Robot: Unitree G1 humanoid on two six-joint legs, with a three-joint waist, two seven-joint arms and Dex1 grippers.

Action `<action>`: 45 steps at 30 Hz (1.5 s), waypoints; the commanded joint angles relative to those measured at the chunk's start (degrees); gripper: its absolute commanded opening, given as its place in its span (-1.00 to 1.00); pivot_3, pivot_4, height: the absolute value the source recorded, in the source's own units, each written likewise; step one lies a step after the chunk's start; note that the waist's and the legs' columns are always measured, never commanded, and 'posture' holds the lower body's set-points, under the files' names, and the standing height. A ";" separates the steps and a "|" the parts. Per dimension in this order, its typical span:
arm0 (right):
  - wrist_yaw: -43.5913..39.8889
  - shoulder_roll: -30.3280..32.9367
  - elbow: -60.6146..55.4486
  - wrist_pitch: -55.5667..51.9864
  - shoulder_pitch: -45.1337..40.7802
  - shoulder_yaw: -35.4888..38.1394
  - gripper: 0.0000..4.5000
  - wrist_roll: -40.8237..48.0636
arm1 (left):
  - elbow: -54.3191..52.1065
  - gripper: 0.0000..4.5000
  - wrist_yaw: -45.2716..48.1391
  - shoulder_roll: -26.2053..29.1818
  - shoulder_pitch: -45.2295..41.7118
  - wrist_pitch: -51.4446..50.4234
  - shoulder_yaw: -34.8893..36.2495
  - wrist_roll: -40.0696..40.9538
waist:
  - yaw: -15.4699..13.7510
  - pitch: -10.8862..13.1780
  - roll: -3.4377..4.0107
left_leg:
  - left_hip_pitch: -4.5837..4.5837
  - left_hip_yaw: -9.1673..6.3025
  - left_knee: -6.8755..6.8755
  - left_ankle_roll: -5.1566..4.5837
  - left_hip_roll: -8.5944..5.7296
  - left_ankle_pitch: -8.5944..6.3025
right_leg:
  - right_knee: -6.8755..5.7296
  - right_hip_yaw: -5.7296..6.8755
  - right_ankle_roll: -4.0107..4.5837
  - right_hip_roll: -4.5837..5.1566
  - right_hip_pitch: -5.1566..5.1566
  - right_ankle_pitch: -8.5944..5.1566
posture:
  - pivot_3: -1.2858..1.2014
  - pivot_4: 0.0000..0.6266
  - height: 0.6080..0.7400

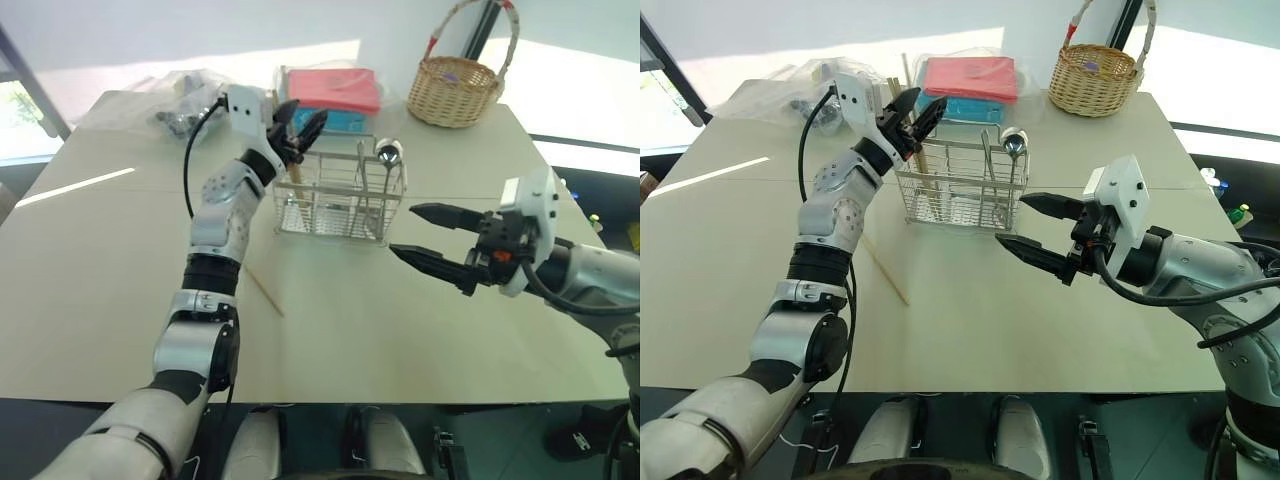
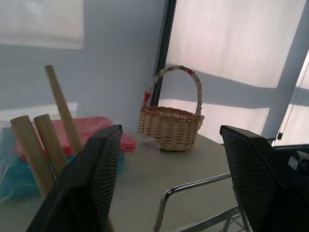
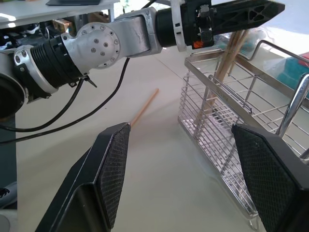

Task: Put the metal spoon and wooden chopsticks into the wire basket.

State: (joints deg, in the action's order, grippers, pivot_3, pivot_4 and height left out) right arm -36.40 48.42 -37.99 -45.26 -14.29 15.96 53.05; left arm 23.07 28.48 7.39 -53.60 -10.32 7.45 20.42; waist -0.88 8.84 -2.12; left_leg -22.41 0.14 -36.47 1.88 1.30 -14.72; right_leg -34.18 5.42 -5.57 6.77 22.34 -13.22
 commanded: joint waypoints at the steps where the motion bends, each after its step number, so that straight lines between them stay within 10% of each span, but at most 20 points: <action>1: -0.49 0.60 0.12 1.07 -1.49 0.10 0.55 -0.44 | -10.00 0.88 -0.97 2.13 -0.53 -6.29 1.70 3.98 | 0.02 0.00 0.00 | 0.00 0.00 0.00 0.00 0.00 0.00 | 0.00 0.00 0.00 0.00 0.00 0.00 | 0.03 -0.52 0.44; 10: -1.99 -0.74 2.70 1.86 -4.03 -3.25 0.55 -1.57 | -22.51 0.88 -15.49 8.92 -10.38 -24.55 12.55 15.74 | 0.01 0.02 0.03 | 0.01 -0.08 -0.03 0.00 0.04 0.00 | -0.02 0.00 0.00 -0.05 -0.02 0.00 | 0.03 -0.52 0.44; 20: -3.53 -2.67 5.32 3.05 -7.25 -6.59 0.55 -3.52 | -17.82 0.88 -68.91 2.88 -14.59 -55.76 31.51 5.08 | 0.11 0.04 -0.01 | 0.09 -0.15 -0.04 0.00 -0.01 0.00 | -0.08 0.00 -0.03 -0.05 -0.10 -0.01 | 0.03 -0.52 0.44; 26: -4.09 -2.96 5.37 3.35 -7.06 -7.06 0.55 -4.03 | -15.30 0.88 -70.10 -1.41 -11.01 -67.83 31.70 0.73 | -0.35 0.07 -0.16 | -0.04 -0.20 -0.04 0.04 -0.12 0.02 | -0.07 0.03 -0.04 -0.02 -0.06 0.00 | 0.03 -0.52 0.44; 43: -0.29 -4.26 0.70 2.27 -3.27 -5.16 0.55 -3.16 | 8.26 0.88 -62.81 -2.15 -7.29 -60.08 27.14 -7.60 | -0.01 -0.14 0.21 | 0.07 -0.16 0.01 0.11 -0.14 0.04 | -0.04 0.03 -0.03 0.02 -0.06 -0.01 | 0.03 -0.52 0.44; 45: 0.37 -4.25 0.58 2.14 -3.03 -4.59 0.55 -3.04 | 10.17 0.65 -63.55 -2.07 -7.16 -58.56 27.93 -7.63 | 0.02 -0.29 0.37 | 0.11 -0.17 0.02 0.11 -0.13 0.04 | -0.06 0.03 -0.03 0.02 -0.07 -0.01 | 0.03 -0.52 0.44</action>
State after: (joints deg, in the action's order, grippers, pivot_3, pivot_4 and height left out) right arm -36.65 44.16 -35.53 -43.43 -17.03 9.37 48.90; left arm 30.86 -35.13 4.96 -61.45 -70.14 34.53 13.09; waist -0.86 8.55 -1.76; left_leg -22.29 -0.02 -36.43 1.99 1.16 -14.68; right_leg -34.24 5.45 -5.61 6.80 22.26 -13.23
